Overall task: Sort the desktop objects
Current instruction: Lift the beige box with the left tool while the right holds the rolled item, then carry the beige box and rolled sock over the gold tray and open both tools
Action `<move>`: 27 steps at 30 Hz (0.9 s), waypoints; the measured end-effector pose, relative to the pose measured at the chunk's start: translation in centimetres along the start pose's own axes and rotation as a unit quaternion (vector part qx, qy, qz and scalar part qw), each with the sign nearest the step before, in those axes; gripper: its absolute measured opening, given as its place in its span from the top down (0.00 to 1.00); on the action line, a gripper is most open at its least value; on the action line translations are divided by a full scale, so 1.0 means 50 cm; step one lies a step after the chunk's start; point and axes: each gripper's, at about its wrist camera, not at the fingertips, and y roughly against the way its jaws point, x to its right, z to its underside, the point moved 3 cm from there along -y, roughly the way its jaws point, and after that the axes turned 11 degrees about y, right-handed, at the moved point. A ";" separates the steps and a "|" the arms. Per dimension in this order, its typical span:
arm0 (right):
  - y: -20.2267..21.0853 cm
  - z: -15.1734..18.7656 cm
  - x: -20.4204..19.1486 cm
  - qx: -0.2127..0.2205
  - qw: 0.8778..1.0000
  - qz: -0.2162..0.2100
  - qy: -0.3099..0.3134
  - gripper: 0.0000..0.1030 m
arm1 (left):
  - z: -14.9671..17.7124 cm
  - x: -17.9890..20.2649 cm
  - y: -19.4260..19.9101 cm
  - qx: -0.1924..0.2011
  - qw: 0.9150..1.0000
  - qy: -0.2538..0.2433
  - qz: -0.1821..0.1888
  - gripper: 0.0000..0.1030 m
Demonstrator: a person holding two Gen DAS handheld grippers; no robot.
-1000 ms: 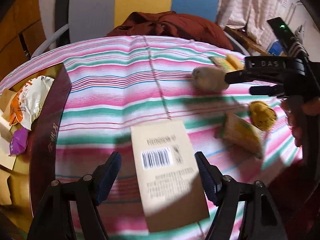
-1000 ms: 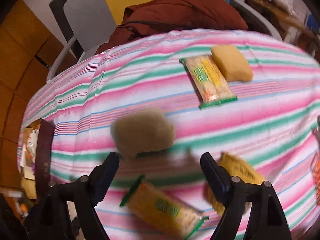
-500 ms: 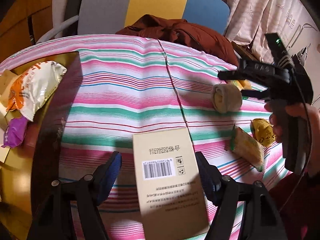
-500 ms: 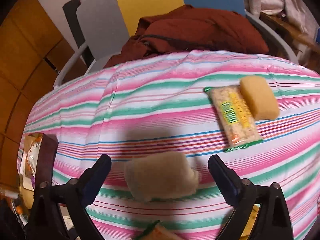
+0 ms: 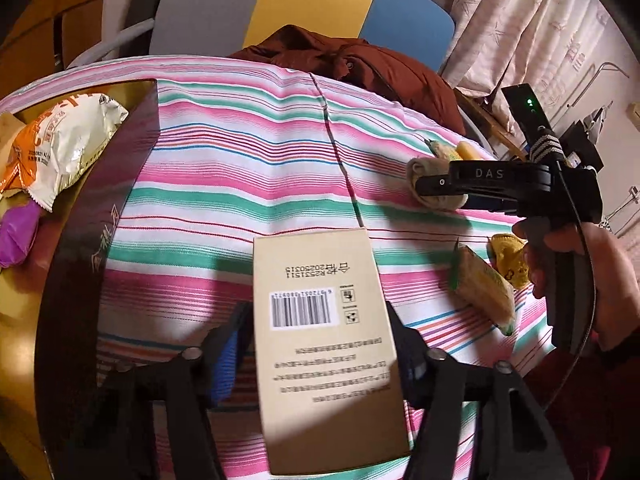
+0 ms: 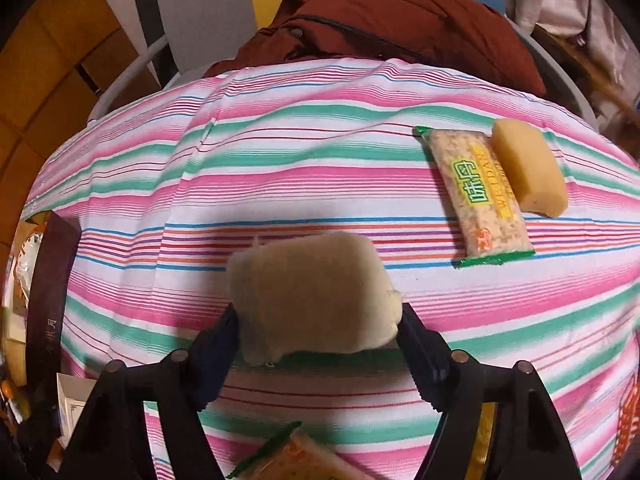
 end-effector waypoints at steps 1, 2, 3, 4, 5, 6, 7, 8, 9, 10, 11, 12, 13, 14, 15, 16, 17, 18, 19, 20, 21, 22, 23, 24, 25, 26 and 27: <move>0.001 0.001 0.001 0.001 1.000 -0.001 -0.002 0.28 | 0.000 -0.003 -0.002 -0.002 1.000 0.002 0.001 0.50; 0.002 0.002 0.001 0.001 1.000 -0.002 -0.001 0.29 | 0.002 -0.005 -0.002 -0.005 1.000 0.005 0.004 0.50; 0.002 0.002 0.000 0.001 1.000 -0.002 -0.002 0.29 | 0.003 -0.006 -0.002 -0.006 1.000 0.006 0.007 0.51; 0.003 0.001 0.001 0.001 1.000 -0.003 -0.002 0.29 | 0.005 -0.007 0.000 -0.005 1.000 0.005 0.010 0.51; 0.004 0.002 0.000 0.002 1.000 -0.004 -0.003 0.30 | 0.005 -0.006 0.001 -0.005 1.000 0.005 0.012 0.51; 0.006 0.002 -0.001 0.002 1.000 -0.007 -0.002 0.30 | 0.006 -0.007 0.005 -0.002 1.000 0.005 0.014 0.51; 0.006 0.001 -0.002 0.003 1.000 -0.009 -0.003 0.30 | 0.007 -0.007 0.010 0.001 1.000 0.006 0.016 0.51; 0.008 0.001 -0.004 0.005 1.000 -0.012 -0.002 0.30 | 0.007 -0.007 0.017 0.005 1.000 0.006 0.018 0.51; 0.010 0.000 -0.006 0.007 1.000 -0.015 -0.002 0.30 | 0.006 -0.007 0.020 0.007 1.000 0.006 0.018 0.51; 0.012 0.001 -0.009 0.008 1.000 -0.018 0.000 0.30 | 0.005 -0.006 0.025 0.010 1.000 0.005 0.019 0.51; 0.015 0.002 -0.012 0.011 1.000 -0.020 0.001 0.30 | 0.005 -0.006 0.034 0.013 1.000 0.005 0.023 0.51; 0.018 0.002 -0.015 0.013 1.000 -0.022 0.002 0.30 | 0.005 -0.007 0.038 0.015 1.000 0.006 0.026 0.51; 0.021 0.002 -0.018 0.016 0.999 -0.027 0.003 0.30 | 0.005 -0.007 0.045 0.017 0.999 0.006 0.029 0.51; 0.024 0.001 -0.019 0.019 0.999 -0.031 0.004 0.30 | 0.005 -0.007 0.057 0.021 0.999 0.005 0.033 0.51; 0.027 0.000 -0.021 0.024 0.999 -0.033 0.005 0.30 | 0.005 -0.009 0.065 0.024 0.999 0.004 0.035 0.51; 0.030 -0.001 -0.023 0.026 0.999 -0.033 0.006 0.30 | 0.005 -0.010 0.074 0.027 0.999 0.003 0.038 0.51; 0.032 -0.001 -0.025 0.029 0.999 -0.034 0.008 0.30 | 0.005 -0.012 0.086 0.032 0.999 0.003 0.041 0.51; 0.034 -0.002 -0.028 0.032 0.999 -0.036 0.008 0.30 | 0.004 -0.015 0.094 0.035 0.999 0.003 0.041 0.51; 0.035 -0.002 -0.029 0.033 0.999 -0.039 0.008 0.30 | 0.003 -0.019 0.101 0.037 0.998 0.004 0.043 0.51; 0.036 -0.002 -0.032 0.034 0.998 -0.044 0.008 0.30 | 0.001 -0.025 0.111 0.040 0.998 0.007 0.046 0.51; 0.037 -0.001 -0.035 0.035 0.998 -0.048 0.007 0.30 | 0.000 -0.027 0.117 0.042 0.998 0.010 0.047 0.51; 0.038 0.001 -0.039 0.037 0.998 -0.053 0.006 0.30 | -0.001 -0.032 0.124 0.044 0.998 0.012 0.047 0.51; 0.040 0.001 -0.044 0.040 0.997 -0.062 0.006 0.30 | -0.002 -0.038 0.131 0.046 0.998 0.016 0.049 0.51; 0.042 0.001 -0.049 0.043 0.997 -0.068 0.007 0.30 | -0.001 -0.044 0.141 0.050 0.997 0.019 0.050 0.51; 0.046 0.001 -0.057 0.048 0.996 -0.073 0.013 0.30 | -0.002 -0.050 0.149 0.053 0.997 0.020 0.049 0.51; 0.049 0.000 -0.063 0.053 0.996 -0.073 0.019 0.30 | -0.003 -0.060 0.159 0.057 0.997 0.022 0.047 0.51; 0.051 -0.003 -0.073 0.058 0.995 -0.070 0.030 0.30 | -0.004 -0.069 0.167 0.060 0.997 0.024 0.045 0.51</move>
